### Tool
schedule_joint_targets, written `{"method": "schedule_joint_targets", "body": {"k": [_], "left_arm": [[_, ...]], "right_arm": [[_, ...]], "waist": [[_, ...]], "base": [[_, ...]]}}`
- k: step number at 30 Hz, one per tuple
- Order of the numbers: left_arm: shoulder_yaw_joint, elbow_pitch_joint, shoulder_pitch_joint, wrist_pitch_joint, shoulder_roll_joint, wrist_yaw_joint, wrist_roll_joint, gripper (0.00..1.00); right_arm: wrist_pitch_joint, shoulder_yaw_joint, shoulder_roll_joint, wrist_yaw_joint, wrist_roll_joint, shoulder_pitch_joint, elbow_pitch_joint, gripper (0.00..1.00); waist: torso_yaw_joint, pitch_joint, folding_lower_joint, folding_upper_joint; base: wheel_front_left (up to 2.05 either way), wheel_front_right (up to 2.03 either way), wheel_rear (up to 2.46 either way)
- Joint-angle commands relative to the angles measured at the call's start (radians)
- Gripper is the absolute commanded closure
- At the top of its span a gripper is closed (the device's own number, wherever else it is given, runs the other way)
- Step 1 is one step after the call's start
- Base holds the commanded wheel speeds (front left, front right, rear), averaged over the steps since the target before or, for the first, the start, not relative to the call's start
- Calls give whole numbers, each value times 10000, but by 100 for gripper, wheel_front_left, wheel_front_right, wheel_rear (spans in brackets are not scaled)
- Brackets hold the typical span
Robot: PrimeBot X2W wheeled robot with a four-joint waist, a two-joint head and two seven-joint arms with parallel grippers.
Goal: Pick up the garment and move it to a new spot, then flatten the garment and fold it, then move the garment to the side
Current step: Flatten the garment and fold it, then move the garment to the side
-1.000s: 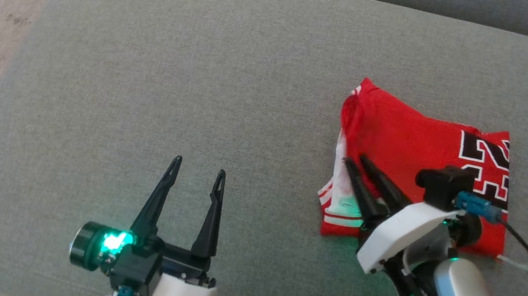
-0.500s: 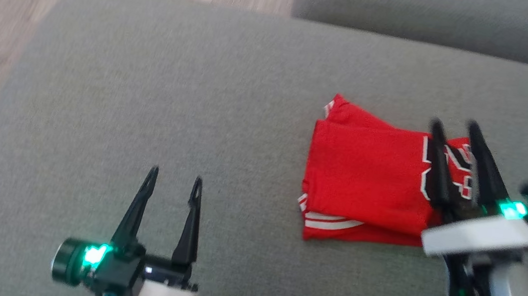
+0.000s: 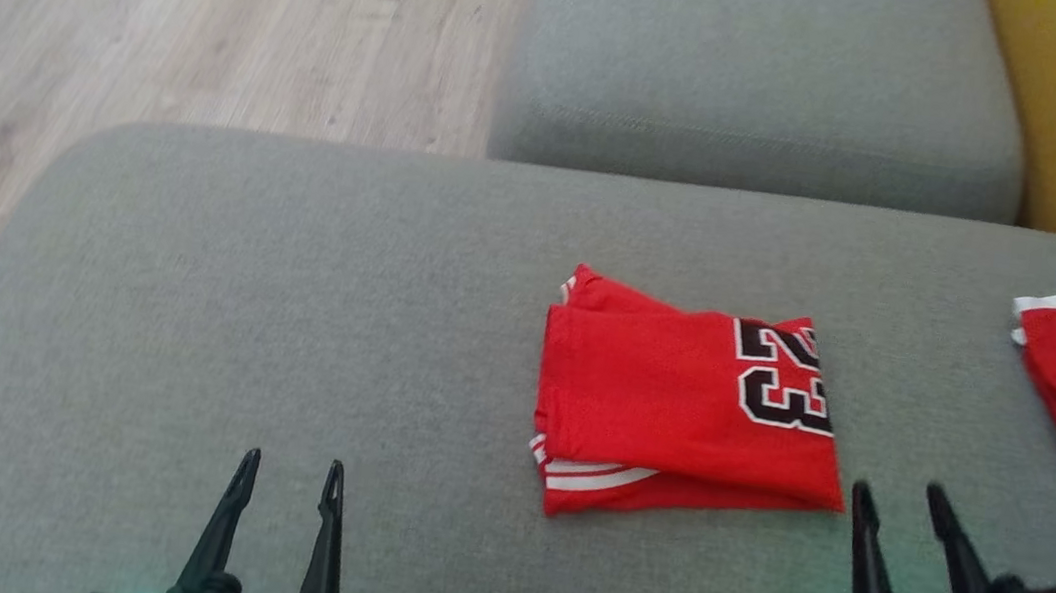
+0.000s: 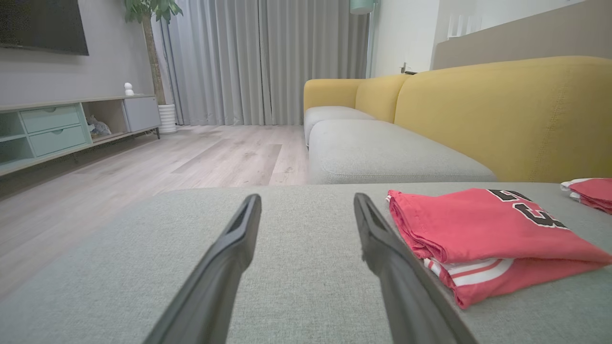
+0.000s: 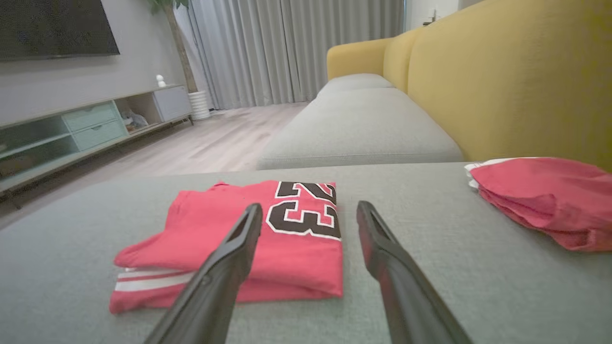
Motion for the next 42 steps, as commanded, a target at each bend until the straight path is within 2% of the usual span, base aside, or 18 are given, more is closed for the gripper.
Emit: {"method": "schedule_joint_targets", "body": {"k": [1,5,14,42], "left_arm": [[447,-256,-243,-53,29,-86,10,0],[641,-134,-89,-53,-8,-162,27,0],[875,66,26,-53,-95,-328,117,0],[1176,390,153,-53,-343,-579,460,0]], "right_arm": [[-128,5,80,-7,-513,-193,-340,0],[-133,-156,480,-7,-1277,185,-588,0],[-136,-479,866,-7,-1629,506,-821,0],[-137,-276,958,-7,-1826,634,-904,0]], "waist": [[-134,-145,2,-1],[-227,-217,2,-1],[-302,-269,2,-1],[-390,-272,2,-1]], "base": [[0,0,0],[0,0,0],[0,0,0],[0,0,0]]}}
